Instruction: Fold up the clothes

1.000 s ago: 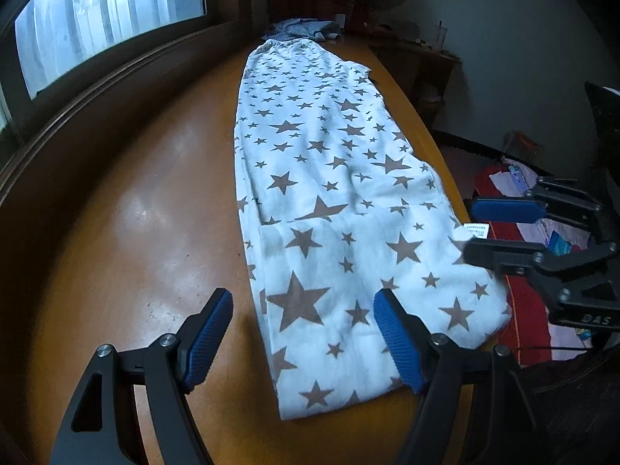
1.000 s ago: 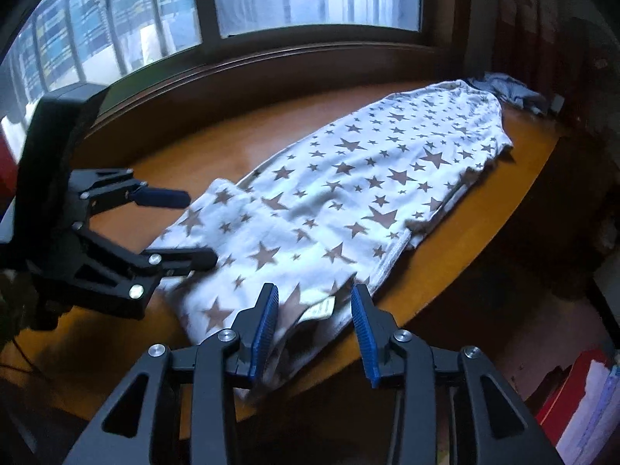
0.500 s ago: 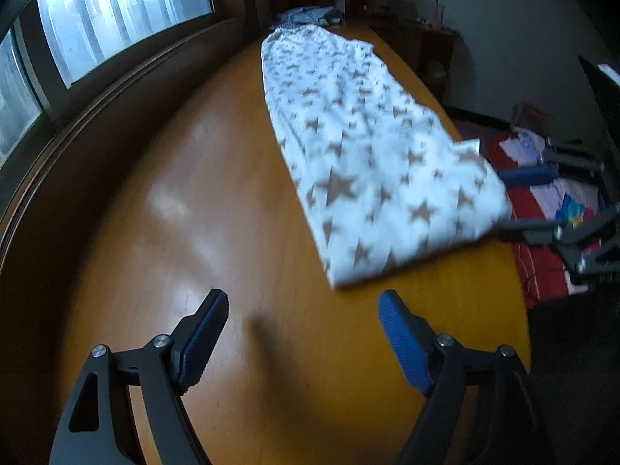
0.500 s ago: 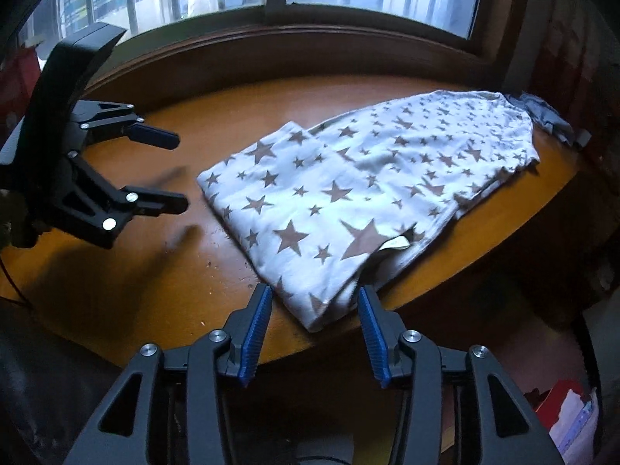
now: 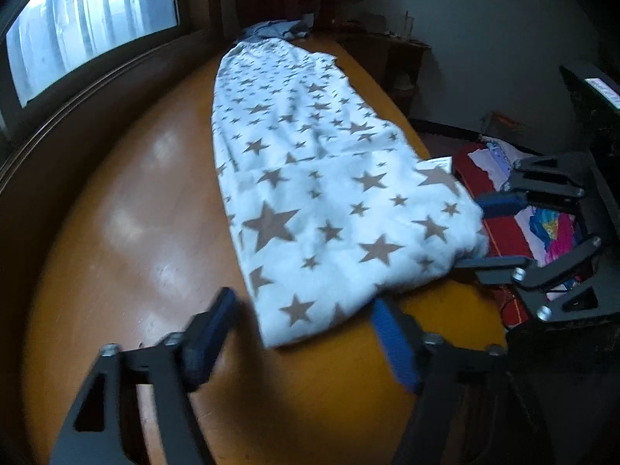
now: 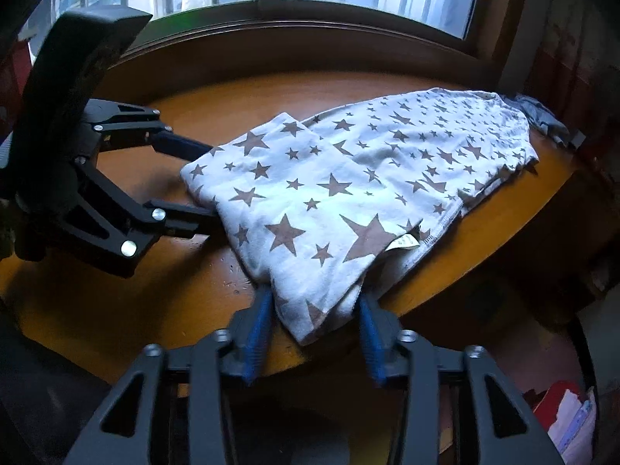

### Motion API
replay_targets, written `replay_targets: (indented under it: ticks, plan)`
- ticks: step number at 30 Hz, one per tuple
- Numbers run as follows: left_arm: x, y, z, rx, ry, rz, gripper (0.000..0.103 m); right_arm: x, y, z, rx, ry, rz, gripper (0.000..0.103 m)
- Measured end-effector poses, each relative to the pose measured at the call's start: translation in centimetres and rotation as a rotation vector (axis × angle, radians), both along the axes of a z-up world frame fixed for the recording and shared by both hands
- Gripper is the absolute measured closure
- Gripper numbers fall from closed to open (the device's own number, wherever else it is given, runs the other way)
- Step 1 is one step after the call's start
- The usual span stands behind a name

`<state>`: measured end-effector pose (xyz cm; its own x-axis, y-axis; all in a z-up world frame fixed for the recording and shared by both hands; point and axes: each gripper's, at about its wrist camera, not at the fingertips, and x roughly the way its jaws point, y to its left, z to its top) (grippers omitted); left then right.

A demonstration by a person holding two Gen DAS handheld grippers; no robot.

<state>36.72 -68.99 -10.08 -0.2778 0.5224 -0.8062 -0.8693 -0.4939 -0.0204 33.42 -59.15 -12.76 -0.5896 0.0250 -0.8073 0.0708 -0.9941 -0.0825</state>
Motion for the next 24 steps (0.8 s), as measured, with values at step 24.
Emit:
replay_targets:
  ticks: [24]
  plan:
    - [-3.1, 3.3, 6.7, 0.071, 0.014, 0.066, 0.061, -1.2, 5.8, 6.3, -0.253, 0.172, -0.035, 0.092]
